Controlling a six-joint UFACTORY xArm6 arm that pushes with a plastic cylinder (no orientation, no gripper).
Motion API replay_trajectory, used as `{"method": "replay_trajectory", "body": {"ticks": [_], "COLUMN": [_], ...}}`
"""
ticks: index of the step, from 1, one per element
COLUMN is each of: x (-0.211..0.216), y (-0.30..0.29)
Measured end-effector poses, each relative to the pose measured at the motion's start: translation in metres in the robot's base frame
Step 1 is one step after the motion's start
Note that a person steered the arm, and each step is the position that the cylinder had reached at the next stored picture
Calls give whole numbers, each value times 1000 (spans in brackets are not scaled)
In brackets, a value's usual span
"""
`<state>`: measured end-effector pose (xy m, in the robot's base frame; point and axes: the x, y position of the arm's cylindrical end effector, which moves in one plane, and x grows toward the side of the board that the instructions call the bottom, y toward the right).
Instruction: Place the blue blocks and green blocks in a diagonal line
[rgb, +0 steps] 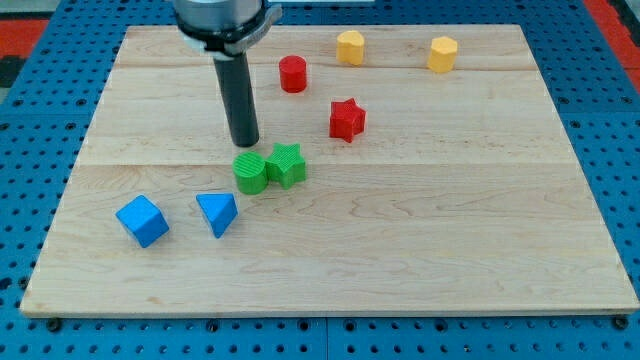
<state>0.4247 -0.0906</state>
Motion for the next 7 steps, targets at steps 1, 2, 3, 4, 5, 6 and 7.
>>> {"method": "replay_trajectory", "body": {"ticks": [1, 2, 3, 4, 5, 6, 7], "x": [13, 13, -3, -9, 16, 33, 50], "y": [35, 97, 84, -3, -28, 2, 5]}}
